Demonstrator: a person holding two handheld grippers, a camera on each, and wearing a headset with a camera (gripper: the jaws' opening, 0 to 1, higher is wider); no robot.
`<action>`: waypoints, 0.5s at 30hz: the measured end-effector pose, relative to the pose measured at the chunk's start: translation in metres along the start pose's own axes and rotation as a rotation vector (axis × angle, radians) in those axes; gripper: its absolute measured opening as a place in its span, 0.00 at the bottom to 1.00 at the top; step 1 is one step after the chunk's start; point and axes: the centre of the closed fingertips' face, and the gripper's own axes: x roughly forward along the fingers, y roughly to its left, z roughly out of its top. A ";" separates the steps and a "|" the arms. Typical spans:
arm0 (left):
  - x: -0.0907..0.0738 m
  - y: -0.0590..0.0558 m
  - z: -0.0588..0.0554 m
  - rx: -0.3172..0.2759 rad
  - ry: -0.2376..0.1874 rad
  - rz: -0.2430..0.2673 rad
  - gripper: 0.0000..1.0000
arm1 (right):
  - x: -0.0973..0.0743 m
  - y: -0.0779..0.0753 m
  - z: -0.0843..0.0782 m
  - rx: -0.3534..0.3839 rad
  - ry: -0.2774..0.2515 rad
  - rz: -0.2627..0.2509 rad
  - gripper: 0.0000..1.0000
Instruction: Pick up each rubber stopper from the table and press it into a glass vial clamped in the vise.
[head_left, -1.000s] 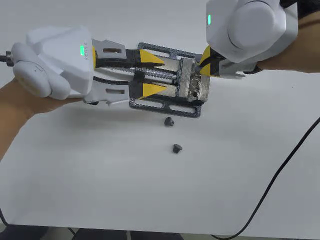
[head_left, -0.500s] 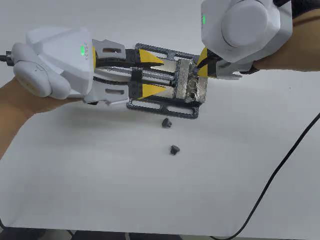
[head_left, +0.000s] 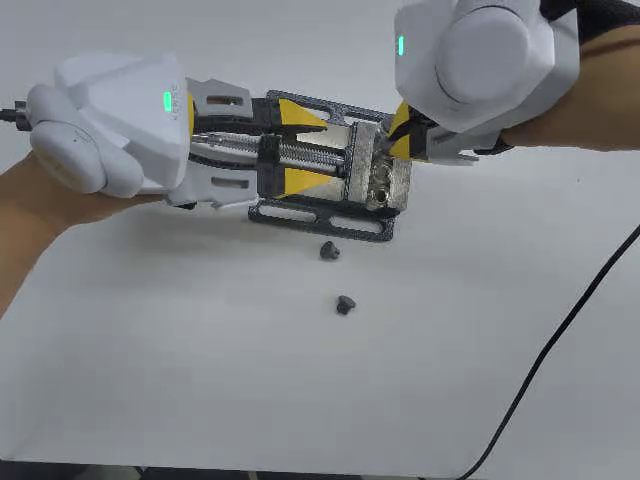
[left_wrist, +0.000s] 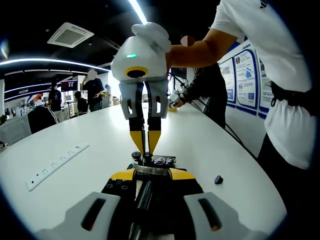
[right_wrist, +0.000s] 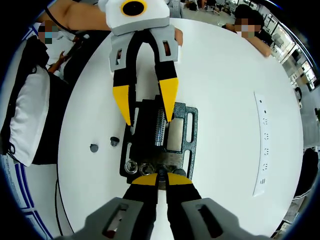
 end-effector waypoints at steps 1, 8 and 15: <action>0.000 0.000 0.000 0.000 -0.001 0.000 0.21 | 0.000 0.000 0.000 -0.005 0.007 0.000 0.05; -0.002 0.003 0.000 -0.001 0.000 0.005 0.22 | -0.001 0.000 0.001 -0.001 0.024 0.009 0.05; -0.002 0.003 0.001 0.001 -0.001 0.007 0.21 | -0.001 -0.001 0.001 -0.002 0.032 -0.002 0.06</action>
